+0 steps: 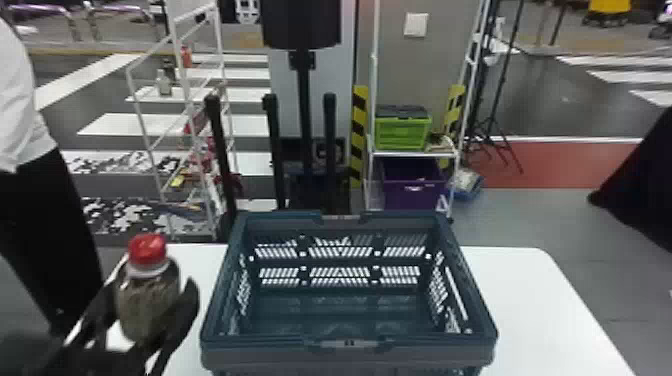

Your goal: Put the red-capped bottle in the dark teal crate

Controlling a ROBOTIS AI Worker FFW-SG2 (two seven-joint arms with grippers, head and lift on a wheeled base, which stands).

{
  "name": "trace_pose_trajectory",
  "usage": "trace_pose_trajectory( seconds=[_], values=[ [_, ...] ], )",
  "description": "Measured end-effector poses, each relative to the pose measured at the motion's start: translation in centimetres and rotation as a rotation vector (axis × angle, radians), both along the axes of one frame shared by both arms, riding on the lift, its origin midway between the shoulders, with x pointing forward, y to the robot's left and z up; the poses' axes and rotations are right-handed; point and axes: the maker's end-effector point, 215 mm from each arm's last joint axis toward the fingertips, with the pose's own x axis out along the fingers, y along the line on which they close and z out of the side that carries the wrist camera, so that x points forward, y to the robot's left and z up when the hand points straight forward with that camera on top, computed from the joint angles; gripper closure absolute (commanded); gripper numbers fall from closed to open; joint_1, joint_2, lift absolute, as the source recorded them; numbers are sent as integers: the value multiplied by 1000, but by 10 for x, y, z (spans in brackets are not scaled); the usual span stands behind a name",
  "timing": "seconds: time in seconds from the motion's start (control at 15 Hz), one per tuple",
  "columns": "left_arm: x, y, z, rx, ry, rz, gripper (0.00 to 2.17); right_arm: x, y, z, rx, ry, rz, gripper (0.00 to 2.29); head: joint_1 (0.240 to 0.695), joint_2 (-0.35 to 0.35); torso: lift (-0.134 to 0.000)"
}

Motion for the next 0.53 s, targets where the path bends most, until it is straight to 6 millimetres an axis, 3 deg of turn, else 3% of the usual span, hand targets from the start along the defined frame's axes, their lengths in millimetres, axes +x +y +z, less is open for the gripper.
trace_pose_trajectory(
  seconds=[0.13,0.27,0.53],
  values=[
    [34,-9,9,7,87,-66,1909,0,-1,0,4,0,-7,151,499,0,0],
    [61,-21,3,-6,195,-130,1909,1,-1,3,9,-6,-14,151,499,0,0],
    [108,-80,-21,50,387,-337,1905,0,-1,5,14,-8,-23,151,499,0,0]
  ],
)
